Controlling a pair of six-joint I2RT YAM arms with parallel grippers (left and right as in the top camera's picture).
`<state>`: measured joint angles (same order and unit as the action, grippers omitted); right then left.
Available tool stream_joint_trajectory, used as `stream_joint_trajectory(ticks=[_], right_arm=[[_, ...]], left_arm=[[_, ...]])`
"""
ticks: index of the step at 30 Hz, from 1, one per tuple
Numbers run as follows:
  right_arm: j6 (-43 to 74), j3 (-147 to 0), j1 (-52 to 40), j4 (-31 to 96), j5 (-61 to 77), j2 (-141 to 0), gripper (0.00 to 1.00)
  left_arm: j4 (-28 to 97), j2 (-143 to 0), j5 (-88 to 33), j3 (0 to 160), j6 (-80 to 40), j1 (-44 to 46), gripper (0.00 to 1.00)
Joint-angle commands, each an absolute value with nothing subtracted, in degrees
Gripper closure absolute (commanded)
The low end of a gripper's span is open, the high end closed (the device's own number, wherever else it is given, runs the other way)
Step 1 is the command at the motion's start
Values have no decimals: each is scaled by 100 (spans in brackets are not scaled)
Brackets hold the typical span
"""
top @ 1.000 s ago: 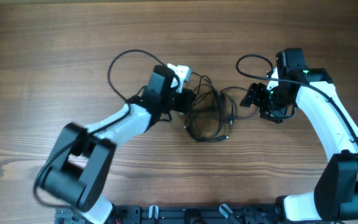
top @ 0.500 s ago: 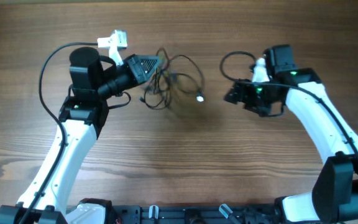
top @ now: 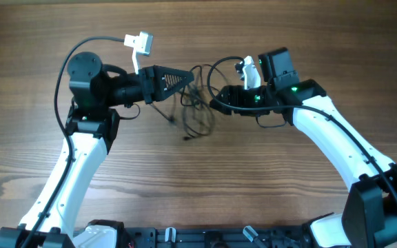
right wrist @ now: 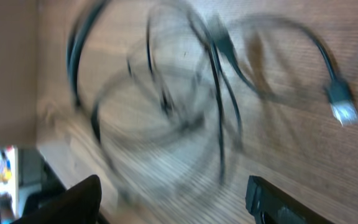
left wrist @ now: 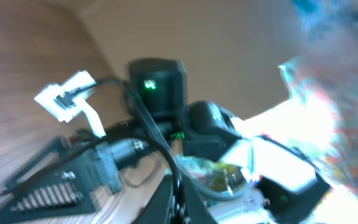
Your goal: Untangle cables
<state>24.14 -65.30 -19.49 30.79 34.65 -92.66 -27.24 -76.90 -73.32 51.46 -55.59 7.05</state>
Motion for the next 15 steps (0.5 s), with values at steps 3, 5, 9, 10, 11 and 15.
stream_joint_trajectory(ticks=[3,5,9,10,11,15], right_arm=[[3693,-6630,-1949,2196,3201,-9139,23],[3970,-6630,-1949,1959,3256,-9139,23],[4071,-6630,-1949,1535,3898,-9139,23],[4069,-6630,-1951,1581,4023,-9139,23],[4066,-6630,-1951,1691,4095,-9139,23],[4038,-6611,-2001,2499,4023,-9153,24]], left_arm=[[-3715,-7649,-8189,5186,-6781,681,96],[-3848,-7649,-8228,5186,-6869,681,96],[-3844,-7649,-8246,5186,-6866,681,96],[-3846,-7649,-8246,5186,-6864,681,96],[-3846,-7649,-8246,5186,-6864,679,96],[-3907,-7649,-8246,5186,-6864,679,96]])
